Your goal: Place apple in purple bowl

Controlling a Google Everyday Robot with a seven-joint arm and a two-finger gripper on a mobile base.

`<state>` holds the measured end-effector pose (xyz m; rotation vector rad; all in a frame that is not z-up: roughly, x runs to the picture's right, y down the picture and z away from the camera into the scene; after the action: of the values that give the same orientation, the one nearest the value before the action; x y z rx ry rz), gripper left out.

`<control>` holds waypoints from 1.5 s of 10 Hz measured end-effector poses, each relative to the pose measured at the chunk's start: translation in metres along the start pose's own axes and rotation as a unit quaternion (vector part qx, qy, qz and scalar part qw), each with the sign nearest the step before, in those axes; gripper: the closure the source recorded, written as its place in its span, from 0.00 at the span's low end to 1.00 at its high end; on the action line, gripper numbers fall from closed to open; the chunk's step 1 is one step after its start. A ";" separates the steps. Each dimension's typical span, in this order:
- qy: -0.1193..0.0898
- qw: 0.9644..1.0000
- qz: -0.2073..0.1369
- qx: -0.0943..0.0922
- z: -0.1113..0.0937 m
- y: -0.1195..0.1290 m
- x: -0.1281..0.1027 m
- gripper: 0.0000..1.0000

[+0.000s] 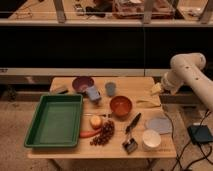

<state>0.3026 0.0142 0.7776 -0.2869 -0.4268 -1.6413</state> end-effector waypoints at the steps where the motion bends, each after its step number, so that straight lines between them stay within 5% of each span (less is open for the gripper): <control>1: 0.010 1.000 -0.021 0.000 -0.012 -0.022 0.000 0.26; 4: 0.036 0.994 -0.099 0.005 -0.049 -0.098 0.002 0.26; 7: 0.041 0.980 -0.191 0.022 -0.069 -0.172 -0.023 0.26; 9: 0.038 0.970 -0.240 0.026 -0.062 -0.202 -0.058 0.26; 15: 0.040 0.968 -0.248 0.024 -0.050 -0.215 -0.074 0.26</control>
<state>0.1010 0.0751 0.6782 -0.0777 -0.5025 -2.1192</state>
